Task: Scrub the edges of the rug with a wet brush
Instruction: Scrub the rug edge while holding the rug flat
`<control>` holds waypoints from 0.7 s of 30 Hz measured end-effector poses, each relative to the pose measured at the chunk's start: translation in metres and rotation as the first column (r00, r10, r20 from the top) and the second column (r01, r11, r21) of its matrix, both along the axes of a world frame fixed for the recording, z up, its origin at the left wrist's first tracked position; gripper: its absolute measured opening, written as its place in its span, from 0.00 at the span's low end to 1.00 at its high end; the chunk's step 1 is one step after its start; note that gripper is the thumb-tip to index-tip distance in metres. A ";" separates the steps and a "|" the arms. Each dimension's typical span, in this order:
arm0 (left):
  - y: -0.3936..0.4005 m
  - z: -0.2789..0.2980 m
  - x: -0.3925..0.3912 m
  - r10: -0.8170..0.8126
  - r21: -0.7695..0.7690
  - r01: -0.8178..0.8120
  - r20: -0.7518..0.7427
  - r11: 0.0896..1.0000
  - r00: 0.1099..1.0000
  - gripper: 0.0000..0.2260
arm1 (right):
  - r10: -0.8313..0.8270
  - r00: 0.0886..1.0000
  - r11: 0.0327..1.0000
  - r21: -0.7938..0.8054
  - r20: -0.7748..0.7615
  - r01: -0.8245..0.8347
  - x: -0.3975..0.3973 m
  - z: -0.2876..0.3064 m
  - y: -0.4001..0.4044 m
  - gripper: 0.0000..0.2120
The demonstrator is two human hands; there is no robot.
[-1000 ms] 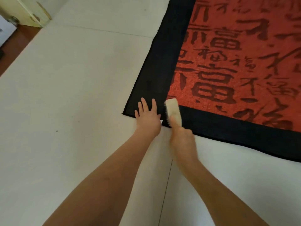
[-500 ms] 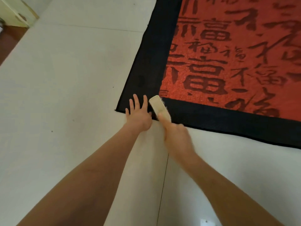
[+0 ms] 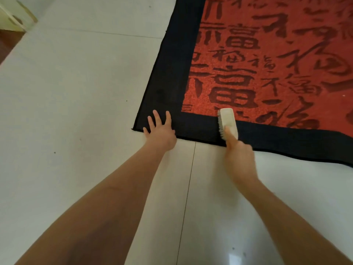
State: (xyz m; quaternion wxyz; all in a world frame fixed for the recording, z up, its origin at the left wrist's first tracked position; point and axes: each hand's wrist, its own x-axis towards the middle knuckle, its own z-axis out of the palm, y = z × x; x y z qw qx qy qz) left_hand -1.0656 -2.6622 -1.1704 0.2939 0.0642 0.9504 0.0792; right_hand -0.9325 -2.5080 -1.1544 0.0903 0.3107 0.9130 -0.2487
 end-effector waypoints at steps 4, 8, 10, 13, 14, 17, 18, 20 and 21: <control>0.032 0.001 0.012 -0.164 0.105 0.171 -0.078 0.980 0.983 0.33 | 0.186 0.977 0.960 -0.190 -0.109 -0.204 -0.008 -0.007 -0.057 0.31; 0.031 -0.002 0.006 -0.207 0.074 0.211 -0.052 0.975 0.977 0.31 | 0.086 0.992 0.988 0.119 0.091 -0.097 0.007 -0.001 0.046 0.34; 0.046 0.007 0.007 -0.174 0.043 0.175 -0.027 0.984 0.984 0.31 | -0.092 0.995 0.993 0.073 0.028 0.090 0.014 0.002 0.046 0.35; 0.070 0.014 0.016 -0.100 0.042 0.097 0.074 0.994 0.992 0.29 | 0.029 0.999 0.995 -0.096 -0.033 -0.032 0.011 -0.001 -0.005 0.36; 0.072 0.014 0.017 -0.091 0.034 0.089 0.079 0.995 0.993 0.29 | 0.125 0.990 0.987 -0.098 -0.061 -0.130 0.012 -0.003 -0.009 0.37; 0.069 0.008 0.016 -0.119 0.031 0.117 0.069 0.993 0.991 0.32 | 0.233 0.971 0.969 0.065 0.060 -0.237 0.018 -0.004 0.051 0.38; 0.068 0.009 0.016 -0.130 0.032 0.128 0.070 0.991 0.989 0.33 | 0.124 0.988 0.986 0.103 0.096 -0.134 0.022 0.001 0.072 0.37; 0.070 0.010 0.019 -0.136 0.033 0.134 0.078 0.991 0.988 0.36 | -0.101 0.995 0.992 0.071 0.015 0.100 0.021 0.003 0.072 0.33; 0.070 0.010 0.020 -0.139 0.036 0.136 0.086 0.990 0.987 0.37 | -0.106 0.994 0.994 0.017 -0.031 0.107 0.017 -0.001 0.052 0.32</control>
